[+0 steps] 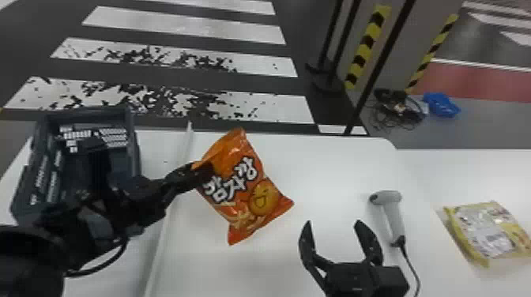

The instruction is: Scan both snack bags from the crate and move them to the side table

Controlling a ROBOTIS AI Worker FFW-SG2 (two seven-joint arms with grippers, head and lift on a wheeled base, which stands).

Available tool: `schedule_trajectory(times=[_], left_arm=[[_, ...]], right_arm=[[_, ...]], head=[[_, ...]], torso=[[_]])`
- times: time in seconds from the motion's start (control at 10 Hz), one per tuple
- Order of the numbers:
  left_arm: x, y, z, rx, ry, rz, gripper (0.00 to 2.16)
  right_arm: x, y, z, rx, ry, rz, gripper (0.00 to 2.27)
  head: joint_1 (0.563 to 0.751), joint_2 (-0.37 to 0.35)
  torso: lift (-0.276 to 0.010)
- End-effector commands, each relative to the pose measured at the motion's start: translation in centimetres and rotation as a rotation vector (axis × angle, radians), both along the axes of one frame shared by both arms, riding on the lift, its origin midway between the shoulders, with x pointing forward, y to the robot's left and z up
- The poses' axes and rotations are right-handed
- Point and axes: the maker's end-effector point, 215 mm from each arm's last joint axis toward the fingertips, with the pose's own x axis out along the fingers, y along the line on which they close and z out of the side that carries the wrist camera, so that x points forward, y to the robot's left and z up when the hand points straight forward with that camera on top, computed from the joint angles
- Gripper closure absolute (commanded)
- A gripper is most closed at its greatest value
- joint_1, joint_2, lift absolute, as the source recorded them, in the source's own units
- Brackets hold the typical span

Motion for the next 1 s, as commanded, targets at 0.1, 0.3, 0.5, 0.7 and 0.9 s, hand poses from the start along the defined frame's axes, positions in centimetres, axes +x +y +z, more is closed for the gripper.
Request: schedule_trajectory(times=[0.1,0.3,0.5,0.7,0.9], left_arm=[[0.5,-4.2,-2.2,0.005,0.049,-0.071,2.14],[-0.3,-7.0,-3.9,0.021,0.079,-0.127,2.14],[-1.6,-9.4,-5.9,0.064,0.100,-0.164,2.13],[-2.5,-10.7,-7.4,0.118,0.103,-0.163,0.13],[-2.5,-10.6,-7.4,0.123,0.100,-0.157,0.00]], right_arm=[[-0.1,-0.2,0.0,-0.001,0.000,-0.003,0.06],[-0.1,-0.6,0.1,-0.005,-0.001,-0.011,0.06],[0.0,-0.5,0.1,-0.004,-0.001,-0.008,0.06],[0.0,-0.6,0.3,-0.005,-0.004,-0.011,0.06],[0.0,-0.7,0.5,-0.006,-0.007,-0.011,0.06]], head=[[0.695,-0.236],[0.695,-0.282],[0.695,-0.314],[0.695,-0.346],[0.695,-0.350]], torso=[[-0.099],[-0.099],[-0.099],[-0.099],[-0.099]])
